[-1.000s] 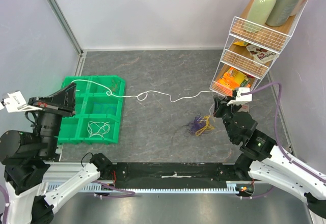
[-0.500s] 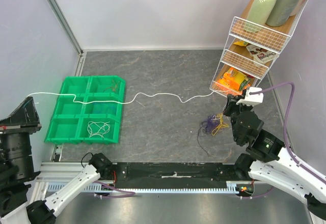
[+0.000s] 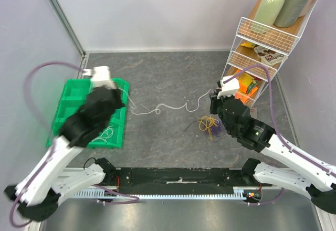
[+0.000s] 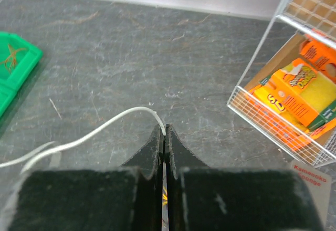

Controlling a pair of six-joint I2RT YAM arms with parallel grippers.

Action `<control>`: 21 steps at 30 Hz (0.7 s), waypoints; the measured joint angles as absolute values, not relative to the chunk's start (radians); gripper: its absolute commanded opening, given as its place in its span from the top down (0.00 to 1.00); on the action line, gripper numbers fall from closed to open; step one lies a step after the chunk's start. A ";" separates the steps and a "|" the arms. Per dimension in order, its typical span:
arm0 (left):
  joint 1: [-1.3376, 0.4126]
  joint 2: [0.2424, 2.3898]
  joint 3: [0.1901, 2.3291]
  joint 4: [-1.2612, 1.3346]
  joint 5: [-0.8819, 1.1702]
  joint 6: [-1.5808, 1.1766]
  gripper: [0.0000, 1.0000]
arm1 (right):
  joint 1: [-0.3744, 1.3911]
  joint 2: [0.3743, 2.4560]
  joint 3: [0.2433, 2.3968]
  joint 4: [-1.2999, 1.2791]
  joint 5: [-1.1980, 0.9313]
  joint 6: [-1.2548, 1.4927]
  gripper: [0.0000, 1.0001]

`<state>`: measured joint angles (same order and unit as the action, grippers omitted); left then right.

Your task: Untangle the cables

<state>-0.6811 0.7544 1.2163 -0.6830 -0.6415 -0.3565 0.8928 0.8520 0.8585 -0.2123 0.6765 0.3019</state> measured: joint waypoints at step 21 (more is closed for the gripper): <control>-0.670 0.751 0.763 -0.329 0.034 -0.498 0.98 | 0.893 1.050 1.055 -0.268 0.263 0.315 1.00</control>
<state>-0.6701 0.7509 0.7631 -0.3294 0.0341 -0.4984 0.8928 1.0496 1.0546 -0.2676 0.2630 0.3153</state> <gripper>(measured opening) 0.022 0.010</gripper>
